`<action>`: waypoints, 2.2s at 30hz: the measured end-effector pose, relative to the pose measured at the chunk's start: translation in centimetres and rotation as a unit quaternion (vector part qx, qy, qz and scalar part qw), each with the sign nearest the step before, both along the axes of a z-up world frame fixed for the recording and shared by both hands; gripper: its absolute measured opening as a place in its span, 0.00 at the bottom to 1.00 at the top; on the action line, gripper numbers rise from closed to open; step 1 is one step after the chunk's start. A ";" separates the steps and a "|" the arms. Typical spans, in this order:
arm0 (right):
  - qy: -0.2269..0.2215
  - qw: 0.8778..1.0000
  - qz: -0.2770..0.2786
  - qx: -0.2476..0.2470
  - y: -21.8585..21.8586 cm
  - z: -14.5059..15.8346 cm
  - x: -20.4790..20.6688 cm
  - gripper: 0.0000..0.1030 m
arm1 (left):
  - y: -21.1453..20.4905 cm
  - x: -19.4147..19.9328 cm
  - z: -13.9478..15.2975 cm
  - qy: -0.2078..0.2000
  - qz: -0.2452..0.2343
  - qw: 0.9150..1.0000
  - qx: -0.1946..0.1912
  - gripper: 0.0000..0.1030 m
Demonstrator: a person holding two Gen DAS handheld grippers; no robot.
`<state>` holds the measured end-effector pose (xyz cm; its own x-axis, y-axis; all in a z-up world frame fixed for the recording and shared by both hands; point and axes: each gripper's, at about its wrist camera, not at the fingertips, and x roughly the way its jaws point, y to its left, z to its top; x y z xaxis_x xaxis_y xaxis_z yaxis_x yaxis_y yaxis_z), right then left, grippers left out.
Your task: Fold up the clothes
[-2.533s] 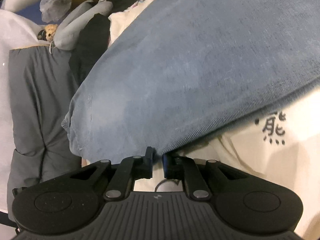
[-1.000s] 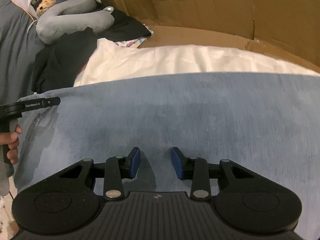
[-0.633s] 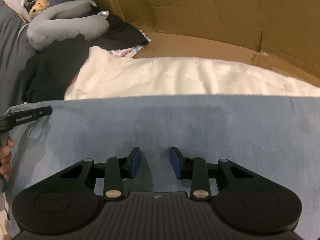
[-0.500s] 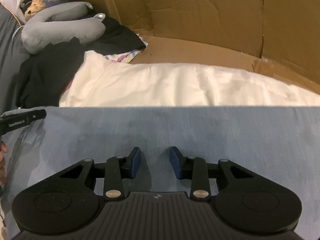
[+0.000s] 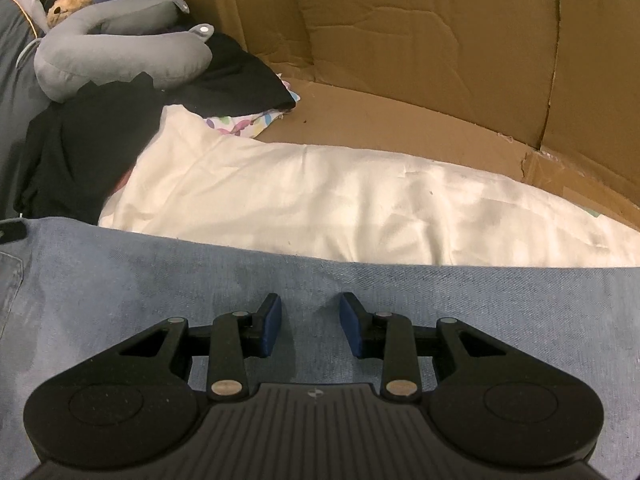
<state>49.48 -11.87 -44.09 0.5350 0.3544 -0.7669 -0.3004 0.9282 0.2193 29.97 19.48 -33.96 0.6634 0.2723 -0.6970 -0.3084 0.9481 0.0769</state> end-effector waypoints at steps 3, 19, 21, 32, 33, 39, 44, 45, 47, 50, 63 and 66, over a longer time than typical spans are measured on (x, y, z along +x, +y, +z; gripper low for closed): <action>0.002 1.000 0.002 0.004 -0.1 0.0 0.2 0.38 | 2.6 -0.6 0.0 0.008 0.036 0.999 0.023 0.21; 0.002 1.000 -0.002 0.002 0.0 0.1 0.3 0.38 | 12.8 0.0 -4.1 0.038 0.057 0.997 0.022 0.20; 0.001 1.000 -0.002 0.003 0.0 0.1 0.2 0.38 | 13.9 0.6 -4.5 0.042 0.062 0.997 -0.010 0.20; 0.032 0.998 -0.028 0.048 -1.2 0.7 0.9 0.40 | 13.8 -2.4 1.5 0.024 0.083 0.996 -0.035 0.20; 0.033 0.998 -0.028 0.052 -1.3 1.0 0.9 0.40 | 13.8 -3.0 2.1 0.023 0.086 0.996 -0.028 0.21; 0.014 0.997 -0.011 0.069 -2.1 2.9 -1.0 0.40 | 14.4 -5.4 1.9 0.049 0.078 0.996 0.007 0.23; 0.019 0.998 0.003 0.063 -3.7 3.4 -3.6 0.40 | 15.3 -4.8 -1.0 0.072 0.080 0.994 0.032 0.47; 0.022 0.998 0.004 0.064 -4.2 3.5 -4.3 0.40 | 15.4 -4.6 -1.6 0.076 0.076 0.994 0.037 0.51; 0.032 0.997 0.001 0.067 -5.5 3.6 -5.7 0.40 | 16.1 -4.2 -2.0 0.074 0.079 0.993 0.038 0.53; 0.049 0.996 -0.006 0.070 -7.6 3.6 -8.0 0.40 | 17.7 -3.4 -2.2 0.066 0.099 0.993 0.015 0.50; 0.093 0.994 -0.018 0.062 -10.9 2.2 -13.6 0.40 | 20.3 -1.8 -0.7 0.077 0.126 0.988 -0.048 0.45; 0.090 0.994 -0.020 0.061 -10.9 2.3 -13.5 0.40 | 19.6 -3.0 1.4 0.068 0.106 0.991 -0.039 0.45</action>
<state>35.97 -22.73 -41.78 0.4095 0.4316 -0.8038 -0.2089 0.9020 0.3779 26.92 39.06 -32.52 0.4947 0.3373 -0.8009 -0.4937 0.8675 0.0604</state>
